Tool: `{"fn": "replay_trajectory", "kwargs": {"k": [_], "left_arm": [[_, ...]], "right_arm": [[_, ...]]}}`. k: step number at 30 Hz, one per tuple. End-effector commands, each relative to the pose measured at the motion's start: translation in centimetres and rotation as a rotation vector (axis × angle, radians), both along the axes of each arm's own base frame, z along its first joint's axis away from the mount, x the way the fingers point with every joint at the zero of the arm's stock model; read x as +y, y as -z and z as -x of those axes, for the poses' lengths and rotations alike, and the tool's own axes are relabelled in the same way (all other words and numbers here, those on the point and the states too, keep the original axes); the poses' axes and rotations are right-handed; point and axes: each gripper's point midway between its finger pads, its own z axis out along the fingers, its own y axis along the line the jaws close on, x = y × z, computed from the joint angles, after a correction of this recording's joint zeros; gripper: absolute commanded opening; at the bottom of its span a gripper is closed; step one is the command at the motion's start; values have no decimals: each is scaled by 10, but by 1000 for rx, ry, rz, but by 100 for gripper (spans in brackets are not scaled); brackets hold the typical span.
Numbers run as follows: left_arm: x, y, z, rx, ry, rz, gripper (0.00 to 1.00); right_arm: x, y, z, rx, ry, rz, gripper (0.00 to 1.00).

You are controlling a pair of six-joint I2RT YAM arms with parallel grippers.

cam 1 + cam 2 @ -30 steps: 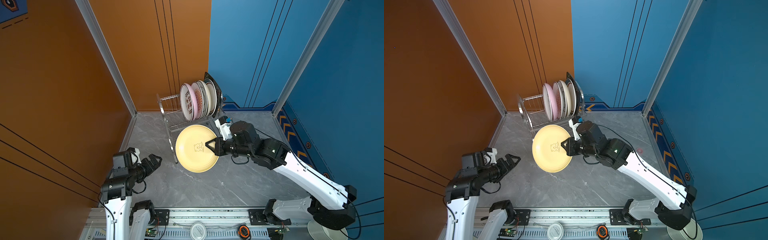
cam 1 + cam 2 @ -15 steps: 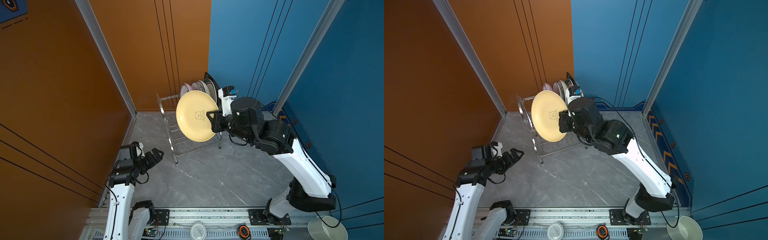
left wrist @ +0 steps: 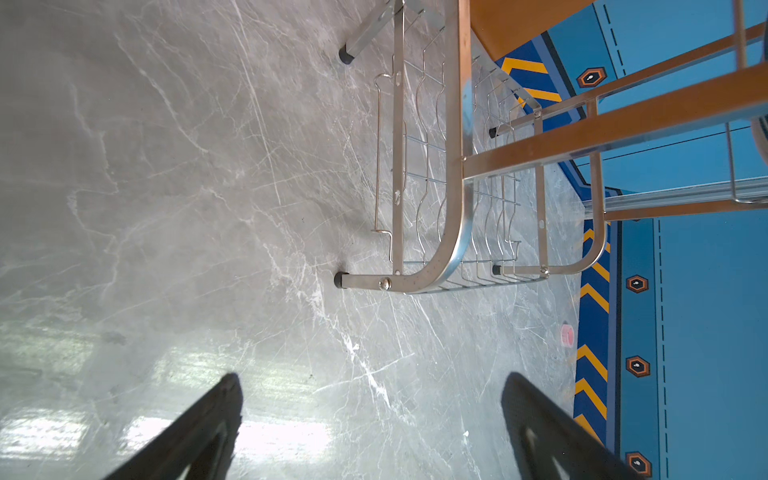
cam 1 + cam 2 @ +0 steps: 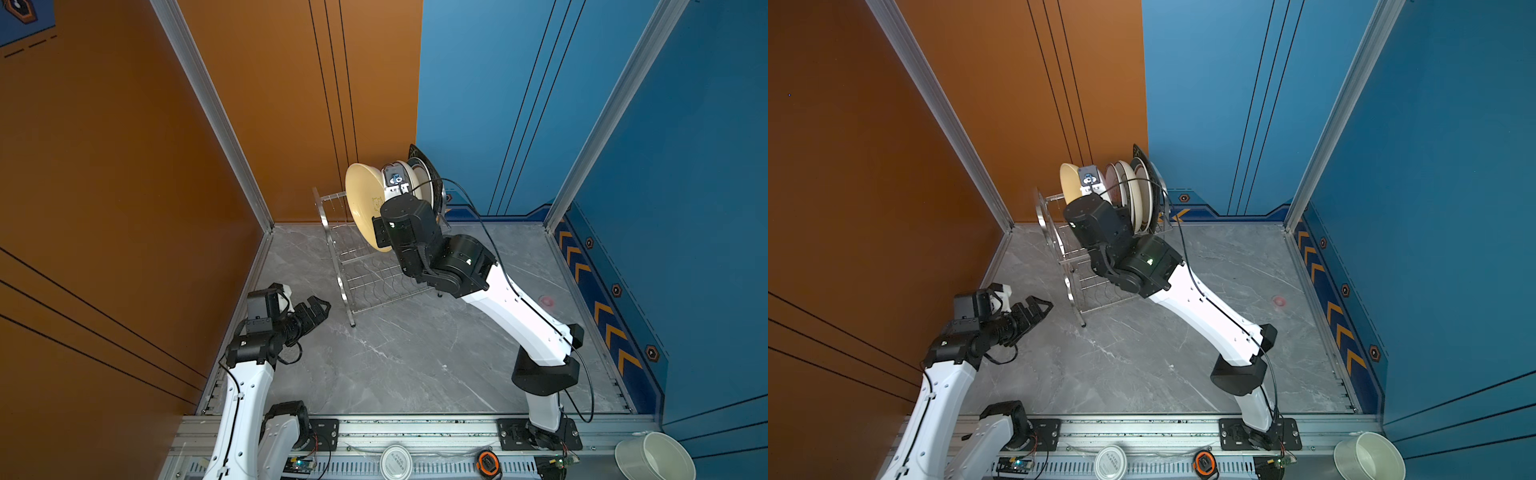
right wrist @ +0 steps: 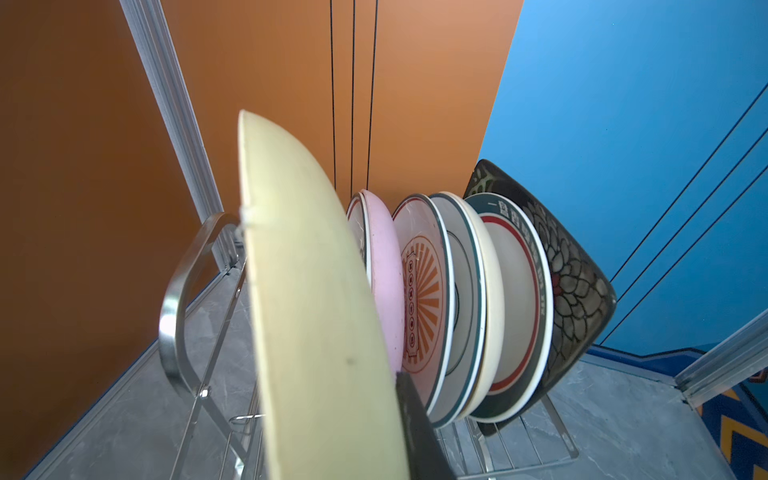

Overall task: Load the plates into the dish rack
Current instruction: 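Carry the upright yellow plate to the rack with the right gripper, then lower the yellow plate into the rack slot beside the white plate with the right gripper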

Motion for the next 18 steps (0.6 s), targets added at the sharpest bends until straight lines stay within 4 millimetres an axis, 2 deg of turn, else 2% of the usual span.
{"fn": "replay_trajectory", "kwargs": {"k": [1,4,6,10,18], "left_arm": [[-5,0,-3,-6,22,18,98],[-7,0,-4,-7,28,19,98],[-8,-1,-5,-5,34,19,98],[-10,-1,-5,-4,40,19,98],[-12,-2,-5,-5,45,22,98]], "right_arm": [[-3,-36,-2,-141,100,-33,0],[4,-35,-9,-171,132,-25,0],[16,-23,-18,-175,137,-3,0],[28,-15,-29,-207,165,19,0],[36,6,-53,-212,203,49,0]]}}
